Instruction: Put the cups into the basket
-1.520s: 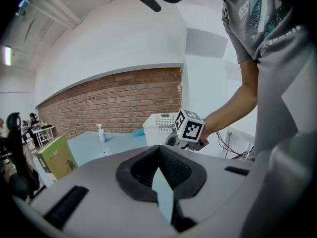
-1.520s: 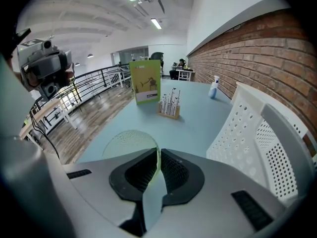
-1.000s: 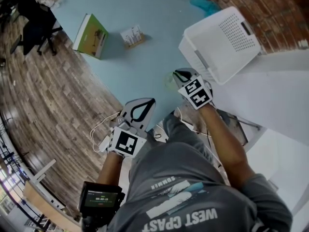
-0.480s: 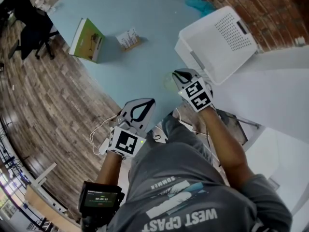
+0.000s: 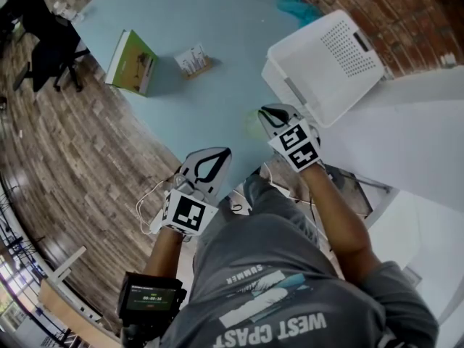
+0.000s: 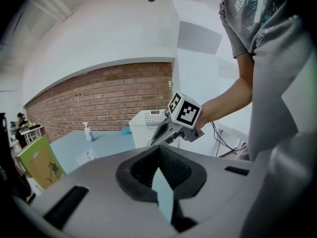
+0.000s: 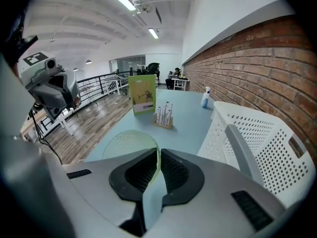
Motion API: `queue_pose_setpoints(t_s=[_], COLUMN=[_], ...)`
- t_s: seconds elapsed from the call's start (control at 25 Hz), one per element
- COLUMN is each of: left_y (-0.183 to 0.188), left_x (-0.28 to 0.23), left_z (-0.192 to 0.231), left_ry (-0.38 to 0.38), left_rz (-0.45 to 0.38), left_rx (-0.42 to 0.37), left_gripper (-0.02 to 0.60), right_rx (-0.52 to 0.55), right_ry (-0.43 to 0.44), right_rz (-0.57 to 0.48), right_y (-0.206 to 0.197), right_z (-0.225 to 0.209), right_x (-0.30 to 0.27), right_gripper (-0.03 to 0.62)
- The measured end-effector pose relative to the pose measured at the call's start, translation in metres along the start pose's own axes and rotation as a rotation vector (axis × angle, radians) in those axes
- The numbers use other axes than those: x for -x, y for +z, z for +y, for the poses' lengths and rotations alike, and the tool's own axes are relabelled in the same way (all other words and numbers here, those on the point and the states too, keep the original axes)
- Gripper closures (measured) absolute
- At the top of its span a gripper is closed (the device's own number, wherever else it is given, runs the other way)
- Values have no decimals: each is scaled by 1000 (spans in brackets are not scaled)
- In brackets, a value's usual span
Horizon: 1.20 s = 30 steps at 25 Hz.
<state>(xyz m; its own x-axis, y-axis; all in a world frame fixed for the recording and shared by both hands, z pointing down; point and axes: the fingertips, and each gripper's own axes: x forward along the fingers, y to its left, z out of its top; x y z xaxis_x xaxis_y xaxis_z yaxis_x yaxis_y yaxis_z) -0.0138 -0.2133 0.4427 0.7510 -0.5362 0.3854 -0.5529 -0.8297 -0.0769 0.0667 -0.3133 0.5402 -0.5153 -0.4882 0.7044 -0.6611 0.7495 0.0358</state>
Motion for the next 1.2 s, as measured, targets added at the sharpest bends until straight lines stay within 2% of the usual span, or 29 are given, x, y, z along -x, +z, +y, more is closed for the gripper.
queue_pose_setpoints(t_s=[0.36,0.64,1.2], left_y=[10,28,53], left_x=[-2,-6,-26], left_z=[-2,3,19], left_ry=[5,17,20], left_rz=[-16,-63,-106], left_rx=[-26,-49,-83], left_gripper=[581,581,581], right_rx=[9,12,11], right_ry=[-26,-56,-130], right_rz=[-68,-135,-262], right_y=[19,42,87], right_z=[-2,-9,-43], right_x=[29,59,110], right_gripper=[557,557,557])
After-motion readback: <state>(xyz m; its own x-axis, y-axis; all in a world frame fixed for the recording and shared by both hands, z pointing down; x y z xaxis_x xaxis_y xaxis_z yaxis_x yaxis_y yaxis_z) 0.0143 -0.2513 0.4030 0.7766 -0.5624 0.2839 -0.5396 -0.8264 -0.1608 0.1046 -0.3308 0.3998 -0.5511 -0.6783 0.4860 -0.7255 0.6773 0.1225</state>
